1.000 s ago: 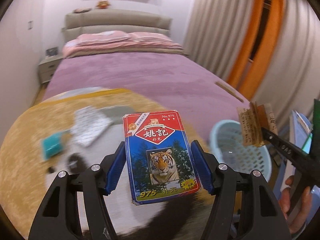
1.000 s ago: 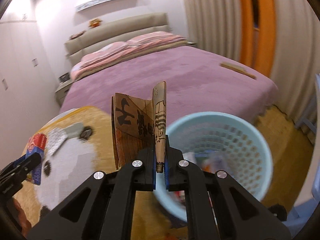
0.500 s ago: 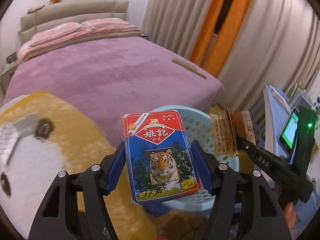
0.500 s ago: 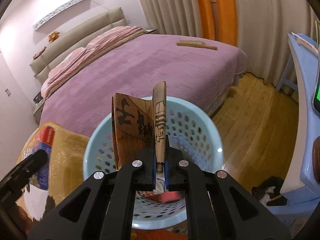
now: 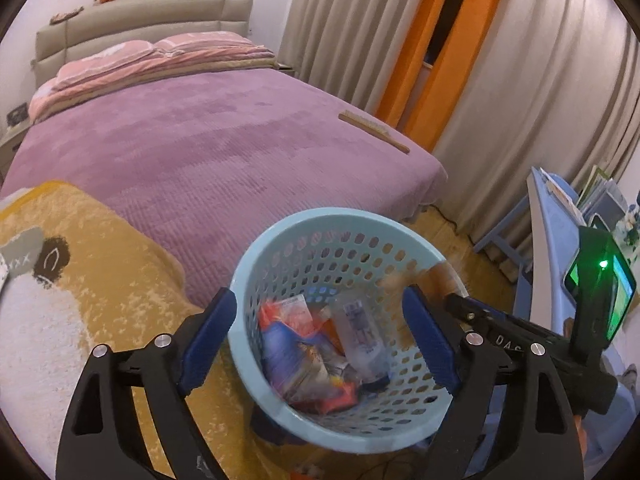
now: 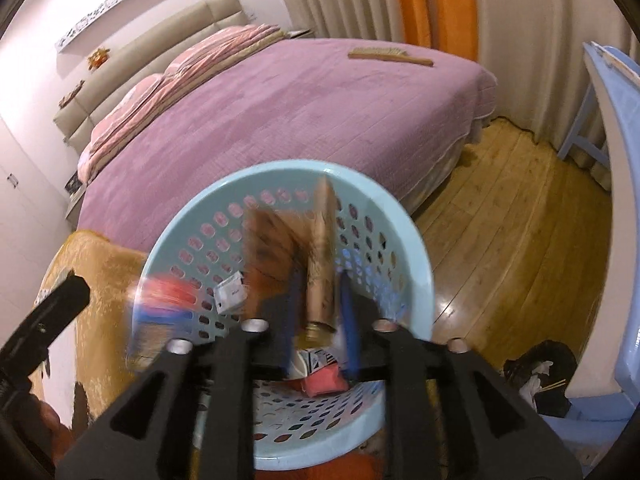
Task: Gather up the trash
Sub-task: 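Carry box and cardboard over the basket and open both tools, then grasp the teal bag with the left tool while the right tool grasps the white dotted cloth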
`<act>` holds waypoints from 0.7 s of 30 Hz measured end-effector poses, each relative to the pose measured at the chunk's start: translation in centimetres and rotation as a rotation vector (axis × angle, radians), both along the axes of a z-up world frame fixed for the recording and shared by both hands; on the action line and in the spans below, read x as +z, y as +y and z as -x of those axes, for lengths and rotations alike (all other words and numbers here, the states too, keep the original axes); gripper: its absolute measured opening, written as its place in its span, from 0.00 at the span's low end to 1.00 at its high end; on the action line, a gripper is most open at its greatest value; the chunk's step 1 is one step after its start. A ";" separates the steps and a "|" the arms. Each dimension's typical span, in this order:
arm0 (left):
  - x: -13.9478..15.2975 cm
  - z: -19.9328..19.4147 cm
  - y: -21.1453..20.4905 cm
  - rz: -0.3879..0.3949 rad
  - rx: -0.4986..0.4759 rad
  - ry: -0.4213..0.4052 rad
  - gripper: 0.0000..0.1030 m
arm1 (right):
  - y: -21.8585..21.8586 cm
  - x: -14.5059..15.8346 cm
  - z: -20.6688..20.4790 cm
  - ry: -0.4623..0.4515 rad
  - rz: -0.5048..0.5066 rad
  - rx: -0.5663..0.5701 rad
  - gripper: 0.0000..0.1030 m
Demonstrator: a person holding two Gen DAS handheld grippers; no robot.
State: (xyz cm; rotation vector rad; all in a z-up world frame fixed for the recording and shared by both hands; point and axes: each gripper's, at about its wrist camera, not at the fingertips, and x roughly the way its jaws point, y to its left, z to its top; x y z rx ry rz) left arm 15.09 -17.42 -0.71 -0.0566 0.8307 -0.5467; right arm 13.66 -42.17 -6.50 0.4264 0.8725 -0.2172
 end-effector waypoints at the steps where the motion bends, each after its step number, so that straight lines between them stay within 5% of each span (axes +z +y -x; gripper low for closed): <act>1: 0.0 0.0 0.3 0.008 0.002 0.009 0.81 | 0.0 0.1 0.1 -0.010 0.005 -0.008 0.61; 21: 4.3 4.0 9.5 0.066 0.095 -0.118 0.82 | 4.0 4.3 2.7 -0.155 0.051 0.091 0.63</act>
